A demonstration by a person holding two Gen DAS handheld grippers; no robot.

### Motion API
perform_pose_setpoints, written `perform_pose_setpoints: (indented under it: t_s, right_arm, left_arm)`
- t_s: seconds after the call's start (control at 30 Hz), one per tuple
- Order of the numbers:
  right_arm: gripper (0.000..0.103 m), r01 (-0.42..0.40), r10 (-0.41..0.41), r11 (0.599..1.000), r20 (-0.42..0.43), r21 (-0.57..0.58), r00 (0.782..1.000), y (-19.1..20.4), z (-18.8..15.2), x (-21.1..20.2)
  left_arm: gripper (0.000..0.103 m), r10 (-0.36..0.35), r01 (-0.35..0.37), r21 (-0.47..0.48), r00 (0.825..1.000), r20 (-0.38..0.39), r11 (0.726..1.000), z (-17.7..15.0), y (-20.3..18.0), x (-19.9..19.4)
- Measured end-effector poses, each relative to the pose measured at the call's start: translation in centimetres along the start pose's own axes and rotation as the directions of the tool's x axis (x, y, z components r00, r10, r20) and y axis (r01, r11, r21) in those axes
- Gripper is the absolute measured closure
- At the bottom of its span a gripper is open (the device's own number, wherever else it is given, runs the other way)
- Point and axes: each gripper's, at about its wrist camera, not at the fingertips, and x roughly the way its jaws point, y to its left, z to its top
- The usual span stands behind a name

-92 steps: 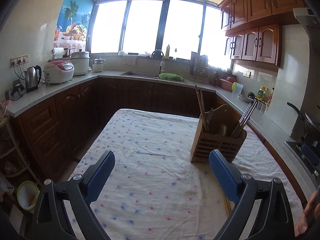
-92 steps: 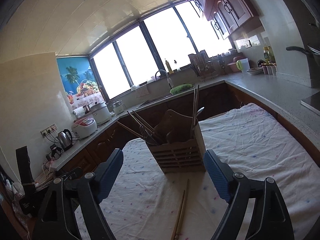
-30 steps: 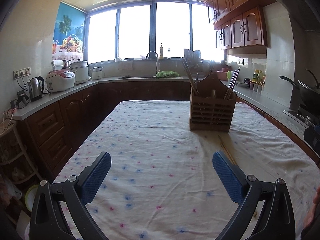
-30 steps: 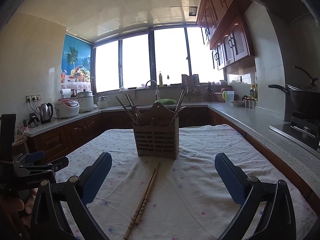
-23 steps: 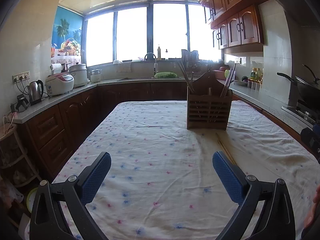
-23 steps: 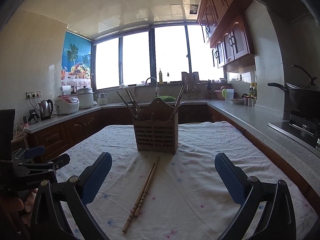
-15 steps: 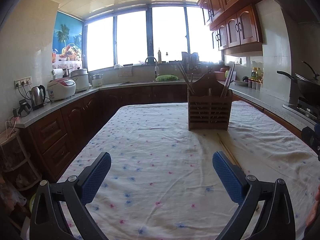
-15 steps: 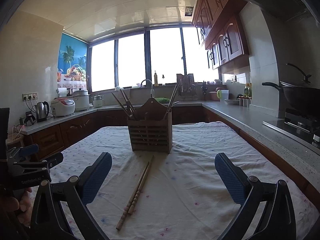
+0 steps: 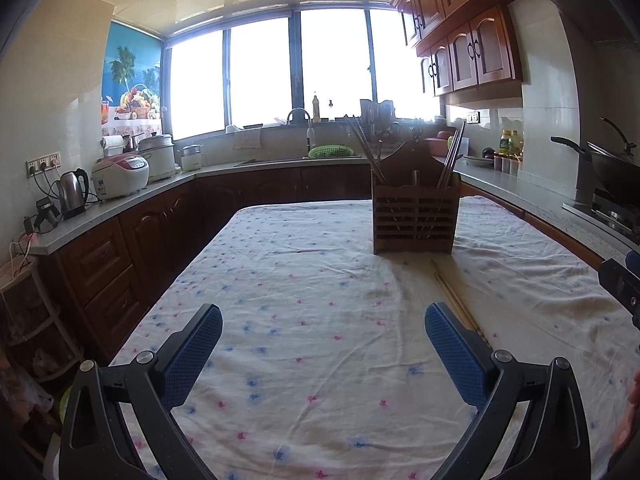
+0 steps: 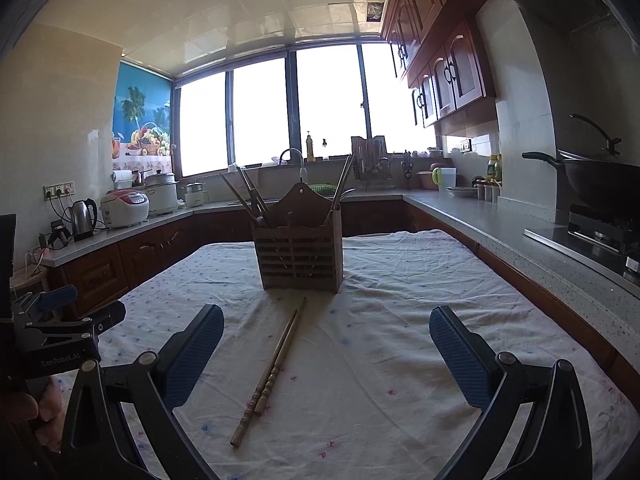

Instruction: Organize utensils

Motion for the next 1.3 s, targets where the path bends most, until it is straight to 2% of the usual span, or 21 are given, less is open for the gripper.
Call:
perform_pose_setpoints:
  t_s: [1.3]
  right_arm:
    - [0.0, -0.005, 0.005, 1.0, -0.001, 0.005, 1.0, 0.35, -0.29, -0.38]
  left_arm:
    - [0.001, -0.003, 0.003, -0.004, 1.0, 0.015, 1.0, -0.13, -0.68, -1.03]
